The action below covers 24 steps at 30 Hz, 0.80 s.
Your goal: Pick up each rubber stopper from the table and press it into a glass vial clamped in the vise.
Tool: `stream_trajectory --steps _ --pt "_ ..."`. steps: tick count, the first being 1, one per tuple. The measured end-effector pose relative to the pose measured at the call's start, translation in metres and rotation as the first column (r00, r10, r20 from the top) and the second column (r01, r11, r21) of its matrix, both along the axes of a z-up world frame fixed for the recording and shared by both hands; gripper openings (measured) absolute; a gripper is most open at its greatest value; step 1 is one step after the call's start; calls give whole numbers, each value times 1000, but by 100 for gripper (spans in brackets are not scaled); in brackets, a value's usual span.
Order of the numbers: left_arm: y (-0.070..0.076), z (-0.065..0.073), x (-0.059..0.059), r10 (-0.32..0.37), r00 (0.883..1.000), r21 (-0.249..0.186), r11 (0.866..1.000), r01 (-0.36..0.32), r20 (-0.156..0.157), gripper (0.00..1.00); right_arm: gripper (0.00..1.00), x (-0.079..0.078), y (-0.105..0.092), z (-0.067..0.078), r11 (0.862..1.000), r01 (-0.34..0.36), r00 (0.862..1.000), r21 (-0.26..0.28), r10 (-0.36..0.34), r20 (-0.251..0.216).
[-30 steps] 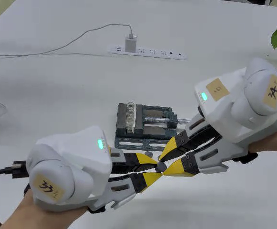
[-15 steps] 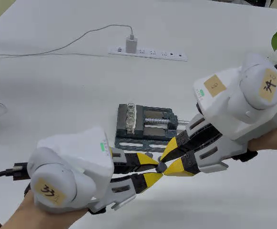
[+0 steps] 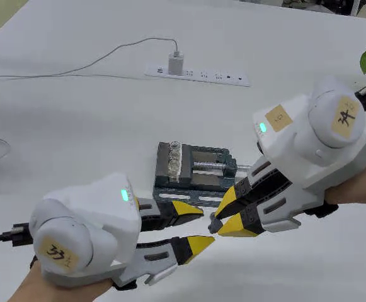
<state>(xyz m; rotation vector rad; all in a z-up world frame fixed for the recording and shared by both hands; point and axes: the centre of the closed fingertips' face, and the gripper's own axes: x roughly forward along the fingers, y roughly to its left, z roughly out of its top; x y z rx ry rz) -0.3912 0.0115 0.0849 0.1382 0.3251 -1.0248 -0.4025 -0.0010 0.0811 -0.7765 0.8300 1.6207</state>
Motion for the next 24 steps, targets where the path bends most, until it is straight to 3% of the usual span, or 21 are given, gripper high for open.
stream_trajectory --steps 1,2,3,5,7,11,12,14,15,16,24 --pt "6 -3 3 28 999 2 1000 -28 -25 28 6 1 0 -1 1000 2 1000 -3 -2 0" --pt "9 -5 4 41 999 5 999 -41 -31 32 6 1 -1 -1 1000 2 1000 -4 -2 1" --pt "15 -4 9 71 997 4 997 -71 -9 37 6 2 -1 -2 1000 3 1000 -6 -3 1" --pt "22 -8 11 98 995 10 995 -98 -29 46 6 2 -1 -2 1000 2 1000 -7 -2 1" --pt "31 -10 14 130 991 18 991 -130 -16 55 6 2 -1 -3 1000 2 1000 -10 -2 -1" --pt "49 -17 19 194 981 24 981 -194 -23 72 6 3 -2 -5 1000 -3 1000 -24 3 0" --pt "54 -20 19 216 976 34 976 -215 -36 75 6 3 -2 -5 1000 -4 1000 -25 4 0" --pt "63 -23 22 252 967 43 967 -251 -29 85 6 3 -2 -6 1000 -5 1000 -29 5 -1" --pt "69 -25 24 280 960 59 959 -278 -22 93 6 4 -2 -6 1000 -6 1000 -30 6 1" --pt "73 -30 23 292 956 83 954 -288 -33 99 6 5 -2 -6 999 -6 1000 -31 6 2" --pt "85 -33 22 319 946 76 946 -315 -54 99 6 18 1 -8 999 -3 1000 -41 4 13"
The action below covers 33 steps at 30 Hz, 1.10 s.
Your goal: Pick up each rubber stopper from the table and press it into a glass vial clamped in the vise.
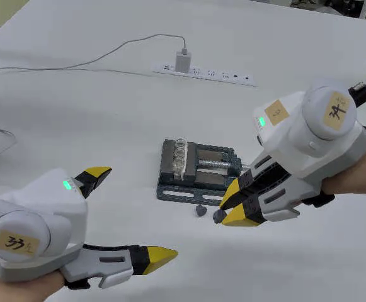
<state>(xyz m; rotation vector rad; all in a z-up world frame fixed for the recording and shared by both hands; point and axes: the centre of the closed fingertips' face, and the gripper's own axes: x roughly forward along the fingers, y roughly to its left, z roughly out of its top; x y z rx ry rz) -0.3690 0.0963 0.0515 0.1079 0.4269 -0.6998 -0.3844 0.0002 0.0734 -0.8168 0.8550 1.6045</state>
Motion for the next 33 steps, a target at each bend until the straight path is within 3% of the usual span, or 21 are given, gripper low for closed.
stream_trajectory --steps 6,14,27,33 --pt "1 -5 -1 7 1000 1 1000 -7 -11 99 6 16 3 1 1000 -3 1000 -14 4 25" --pt "1 -10 -1 6 1000 -4 1000 -6 -20 99 6 55 7 3 999 -1 997 -50 5 79" --pt "5 -15 -2 13 999 -11 1000 -13 -32 99 6 103 19 13 990 -49 986 -133 69 151" --pt "5 -16 -2 12 999 -14 1000 -13 -38 99 6 113 27 14 981 -88 979 -174 118 167"
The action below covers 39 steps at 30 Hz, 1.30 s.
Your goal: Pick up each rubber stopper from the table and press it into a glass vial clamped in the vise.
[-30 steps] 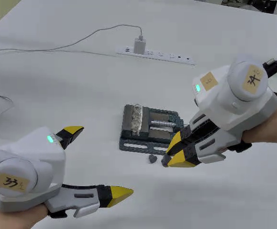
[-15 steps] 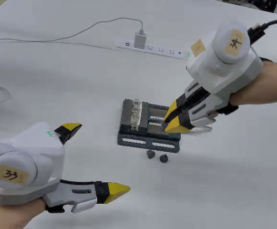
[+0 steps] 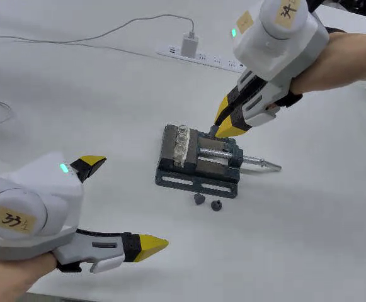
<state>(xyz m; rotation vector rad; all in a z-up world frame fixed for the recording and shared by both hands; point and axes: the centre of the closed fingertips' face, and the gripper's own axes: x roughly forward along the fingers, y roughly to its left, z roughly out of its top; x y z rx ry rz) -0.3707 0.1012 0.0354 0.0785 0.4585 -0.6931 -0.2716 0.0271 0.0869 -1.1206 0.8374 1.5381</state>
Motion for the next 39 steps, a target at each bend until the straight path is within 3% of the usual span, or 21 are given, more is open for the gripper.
stream_trajectory --steps 19,23,33,39 --pt "1 -7 2 -9 1000 -5 1000 8 -25 99 6 35 29 -23 987 -119 992 -105 123 33" --pt "0 -8 3 -7 1000 -6 1000 7 -29 99 5 33 29 -25 984 -129 991 -119 134 31" --pt "3 -11 3 1 999 -9 1000 -1 -40 99 5 38 35 -48 980 -127 991 -152 132 25" --pt "5 -12 4 0 999 -3 1000 0 -48 99 6 36 33 -52 979 -121 992 -163 126 20"
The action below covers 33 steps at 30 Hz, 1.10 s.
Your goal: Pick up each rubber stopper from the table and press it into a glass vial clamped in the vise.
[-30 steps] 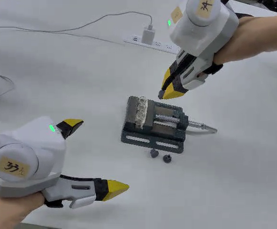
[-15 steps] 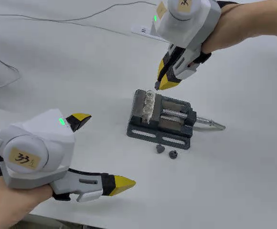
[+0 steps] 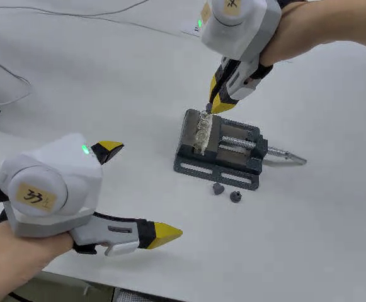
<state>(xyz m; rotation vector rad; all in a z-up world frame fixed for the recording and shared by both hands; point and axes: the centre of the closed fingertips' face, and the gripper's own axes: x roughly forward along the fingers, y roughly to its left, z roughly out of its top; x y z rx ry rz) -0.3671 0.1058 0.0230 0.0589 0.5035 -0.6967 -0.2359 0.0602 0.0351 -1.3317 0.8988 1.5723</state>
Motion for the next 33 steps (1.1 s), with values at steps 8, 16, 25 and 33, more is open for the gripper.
stream_trajectory --steps 8,16,25,33 --pt "-1 0 1 0 1000 0 1000 0 -3 99 6 2 3 -2 1000 -6 1000 -2 6 1" --pt "-3 -3 0 -4 1000 -2 1000 3 -14 99 6 0 5 -4 1000 -19 1000 -9 19 4" --pt "-1 -4 -1 3 1000 -4 1000 -3 -17 99 6 0 8 -4 999 -27 1000 -18 27 7" --pt "-1 -4 -1 6 1000 -6 1000 -6 -16 99 5 2 7 -8 1000 1 1000 -30 -1 8"
